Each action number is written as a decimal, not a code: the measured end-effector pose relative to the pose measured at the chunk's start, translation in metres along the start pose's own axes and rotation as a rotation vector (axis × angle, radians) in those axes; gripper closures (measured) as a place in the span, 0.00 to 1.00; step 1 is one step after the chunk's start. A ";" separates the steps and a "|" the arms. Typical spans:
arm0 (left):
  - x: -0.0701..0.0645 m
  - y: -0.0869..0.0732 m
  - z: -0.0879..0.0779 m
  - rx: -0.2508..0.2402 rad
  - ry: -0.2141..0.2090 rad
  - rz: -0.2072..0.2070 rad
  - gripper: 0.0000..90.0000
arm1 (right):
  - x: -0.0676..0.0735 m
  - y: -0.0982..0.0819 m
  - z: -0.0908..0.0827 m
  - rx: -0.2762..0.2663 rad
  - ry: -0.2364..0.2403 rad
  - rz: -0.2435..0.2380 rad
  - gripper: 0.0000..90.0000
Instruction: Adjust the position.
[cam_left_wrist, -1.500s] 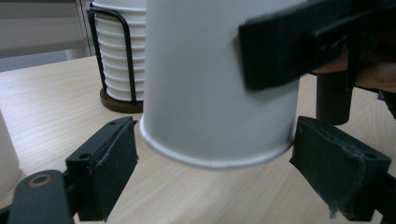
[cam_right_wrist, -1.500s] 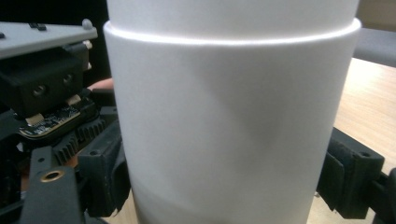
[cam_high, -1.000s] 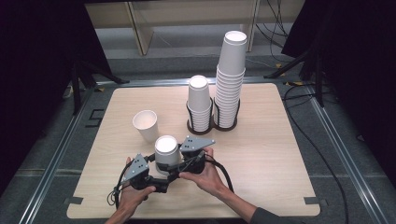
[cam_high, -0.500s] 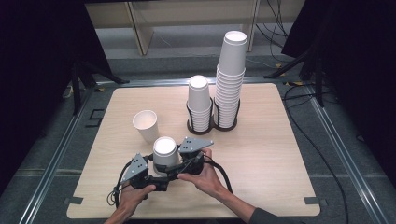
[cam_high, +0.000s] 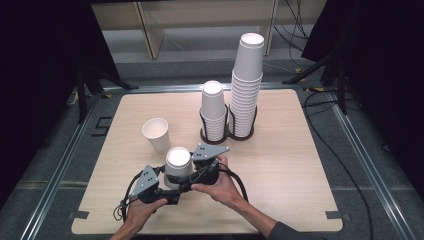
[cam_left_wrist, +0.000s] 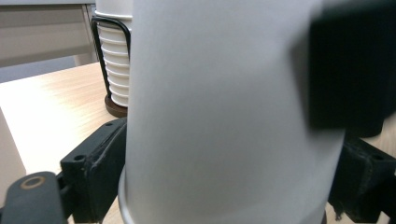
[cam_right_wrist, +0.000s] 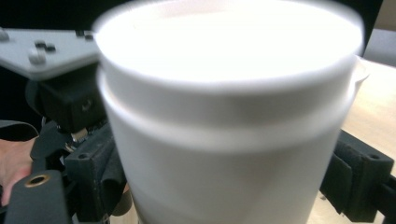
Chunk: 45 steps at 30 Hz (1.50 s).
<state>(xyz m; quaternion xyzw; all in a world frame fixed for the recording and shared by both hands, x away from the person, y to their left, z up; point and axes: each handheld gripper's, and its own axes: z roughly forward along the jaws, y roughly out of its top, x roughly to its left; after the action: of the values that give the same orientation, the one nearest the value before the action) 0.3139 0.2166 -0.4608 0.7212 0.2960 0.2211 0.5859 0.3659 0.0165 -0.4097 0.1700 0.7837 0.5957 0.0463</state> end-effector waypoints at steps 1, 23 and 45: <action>0.000 0.000 0.000 0.004 0.000 0.008 0.13 | 0.000 0.002 -0.001 -0.008 0.006 0.004 0.16; -0.002 0.000 0.001 0.043 -0.013 0.073 0.12 | -0.009 0.023 -0.020 0.046 0.093 0.081 0.27; -0.005 0.001 0.000 -0.088 -0.032 0.062 0.03 | -0.014 0.036 -0.036 -0.052 0.127 0.160 0.29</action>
<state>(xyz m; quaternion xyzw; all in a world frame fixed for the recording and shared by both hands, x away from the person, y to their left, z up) 0.3105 0.2135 -0.4600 0.7069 0.2541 0.2406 0.6147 0.3763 -0.0129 -0.3672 0.1926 0.7532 0.6272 -0.0468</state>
